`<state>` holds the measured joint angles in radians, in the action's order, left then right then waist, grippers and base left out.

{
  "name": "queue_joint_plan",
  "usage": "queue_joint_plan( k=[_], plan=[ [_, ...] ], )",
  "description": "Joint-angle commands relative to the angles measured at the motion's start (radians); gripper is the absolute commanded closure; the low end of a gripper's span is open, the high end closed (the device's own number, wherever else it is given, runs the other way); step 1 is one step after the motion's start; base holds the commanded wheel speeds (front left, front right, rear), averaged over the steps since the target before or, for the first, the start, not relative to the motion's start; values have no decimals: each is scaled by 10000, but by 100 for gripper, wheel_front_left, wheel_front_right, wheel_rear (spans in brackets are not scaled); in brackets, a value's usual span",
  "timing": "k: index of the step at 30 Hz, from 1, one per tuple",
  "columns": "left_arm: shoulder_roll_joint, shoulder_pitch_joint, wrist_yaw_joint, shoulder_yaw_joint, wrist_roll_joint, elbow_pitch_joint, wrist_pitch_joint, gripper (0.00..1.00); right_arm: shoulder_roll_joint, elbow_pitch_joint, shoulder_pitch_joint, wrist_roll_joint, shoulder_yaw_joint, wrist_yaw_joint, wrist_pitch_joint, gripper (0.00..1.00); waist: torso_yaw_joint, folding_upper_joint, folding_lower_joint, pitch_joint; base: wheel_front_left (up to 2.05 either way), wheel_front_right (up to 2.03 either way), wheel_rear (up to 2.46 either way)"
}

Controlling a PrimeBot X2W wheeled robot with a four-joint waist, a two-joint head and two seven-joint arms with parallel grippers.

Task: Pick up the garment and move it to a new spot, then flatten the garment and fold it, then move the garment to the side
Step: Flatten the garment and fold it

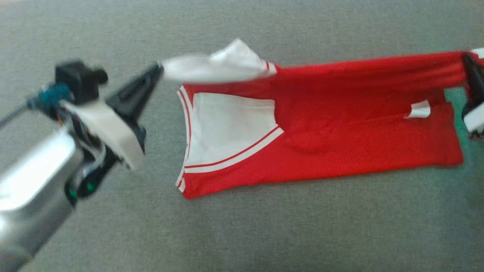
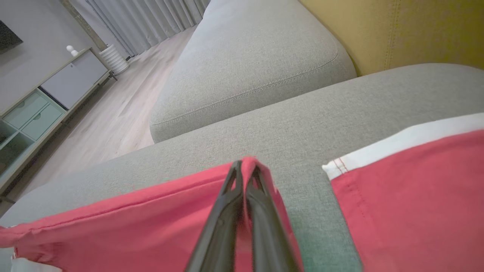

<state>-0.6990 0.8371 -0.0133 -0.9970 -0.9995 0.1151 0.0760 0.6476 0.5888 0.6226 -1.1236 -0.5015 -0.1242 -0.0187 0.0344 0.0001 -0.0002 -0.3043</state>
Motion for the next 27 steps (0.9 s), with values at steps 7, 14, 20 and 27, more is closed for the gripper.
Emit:
queue_joint_plan(
  k=[7,14,20,27],
  plan=[
    [-831,-1299,766,218,-290,-1686,-570,100,751,-880,-1643,-164,302,-65,-571,100,360,-1,2,315,0,0,0],
    [-829,-2364,1099,-10,-589,-2232,-925,100,742,-1235,-2696,-11,638,-65,-770,100,363,-1,2,458,0,0,0],
    [-645,-2797,1222,-206,-698,-2232,-1031,100,511,-1287,-3072,229,947,-65,-723,89,305,-1,2,429,0,0,0],
    [-318,-3240,1291,-344,-823,-1849,-1333,61,148,-1183,-3712,471,1435,-65,-671,0,218,-1,2,558,0,0,0]
  ],
)
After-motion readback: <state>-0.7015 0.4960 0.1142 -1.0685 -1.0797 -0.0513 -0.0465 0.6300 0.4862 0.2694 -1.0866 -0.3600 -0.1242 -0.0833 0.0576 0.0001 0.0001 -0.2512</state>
